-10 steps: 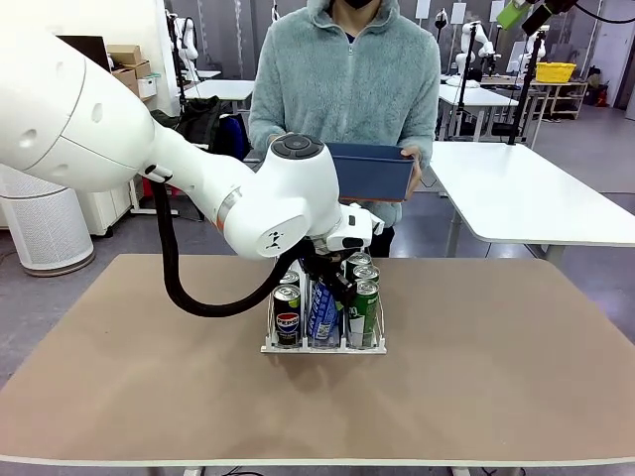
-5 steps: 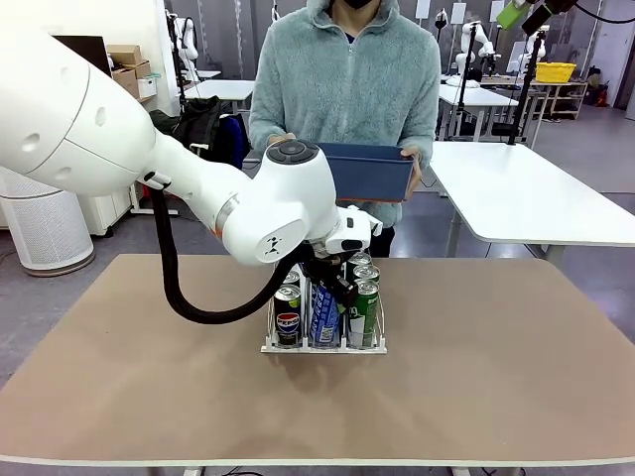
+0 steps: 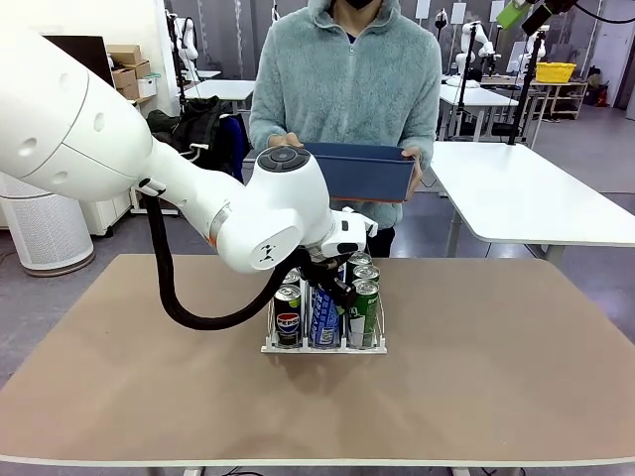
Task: Fill the beverage cans into the dispenser.
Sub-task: Place the picked Ionic drink in the line of the Automatic Can Dispenser with the same cans.
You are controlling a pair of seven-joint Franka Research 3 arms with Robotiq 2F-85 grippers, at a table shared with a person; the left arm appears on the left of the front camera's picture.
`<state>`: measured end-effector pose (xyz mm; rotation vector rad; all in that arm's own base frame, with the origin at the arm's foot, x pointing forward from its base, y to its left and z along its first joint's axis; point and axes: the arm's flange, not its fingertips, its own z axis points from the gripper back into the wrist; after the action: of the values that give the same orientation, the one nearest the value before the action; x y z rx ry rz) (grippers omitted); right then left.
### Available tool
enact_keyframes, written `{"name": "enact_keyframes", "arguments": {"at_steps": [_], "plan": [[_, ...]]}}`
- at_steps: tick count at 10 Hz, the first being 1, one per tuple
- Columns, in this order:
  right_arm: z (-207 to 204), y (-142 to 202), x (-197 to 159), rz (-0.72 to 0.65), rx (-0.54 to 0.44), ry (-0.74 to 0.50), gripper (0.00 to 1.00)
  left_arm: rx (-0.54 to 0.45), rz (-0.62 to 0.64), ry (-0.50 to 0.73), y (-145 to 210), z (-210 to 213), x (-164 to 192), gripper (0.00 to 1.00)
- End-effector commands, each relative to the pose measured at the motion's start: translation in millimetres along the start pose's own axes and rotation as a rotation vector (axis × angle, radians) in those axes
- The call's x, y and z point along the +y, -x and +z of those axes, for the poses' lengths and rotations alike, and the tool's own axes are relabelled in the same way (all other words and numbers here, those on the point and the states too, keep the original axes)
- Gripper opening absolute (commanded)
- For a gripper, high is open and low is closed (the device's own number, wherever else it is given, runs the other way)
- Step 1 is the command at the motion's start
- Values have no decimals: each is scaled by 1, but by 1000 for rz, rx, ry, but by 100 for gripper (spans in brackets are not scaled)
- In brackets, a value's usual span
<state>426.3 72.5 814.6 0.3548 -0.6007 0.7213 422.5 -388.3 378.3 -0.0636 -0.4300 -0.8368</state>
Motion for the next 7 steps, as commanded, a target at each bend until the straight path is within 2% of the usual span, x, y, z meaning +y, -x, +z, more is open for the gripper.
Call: {"name": "enact_keyframes", "arguments": {"at_steps": [1,2,4,5,6,7], "plan": [[0,2,2,4,-2,-7,100,-29,16,39,5,0,0,58],[0,2,2,4,-2,-7,100,0,0,0,0,0,0,58],[0,2,2,4,-2,-7,100,0,0,0,0,0,0,58],[0,2,2,4,-2,-7,100,3,9,6,1,0,1,78],[0,2,2,4,-2,-7,100,-4,18,-5,0,4,0,78],[0,2,2,4,-2,-7,100,-11,25,-15,-1,9,0,98]]}}
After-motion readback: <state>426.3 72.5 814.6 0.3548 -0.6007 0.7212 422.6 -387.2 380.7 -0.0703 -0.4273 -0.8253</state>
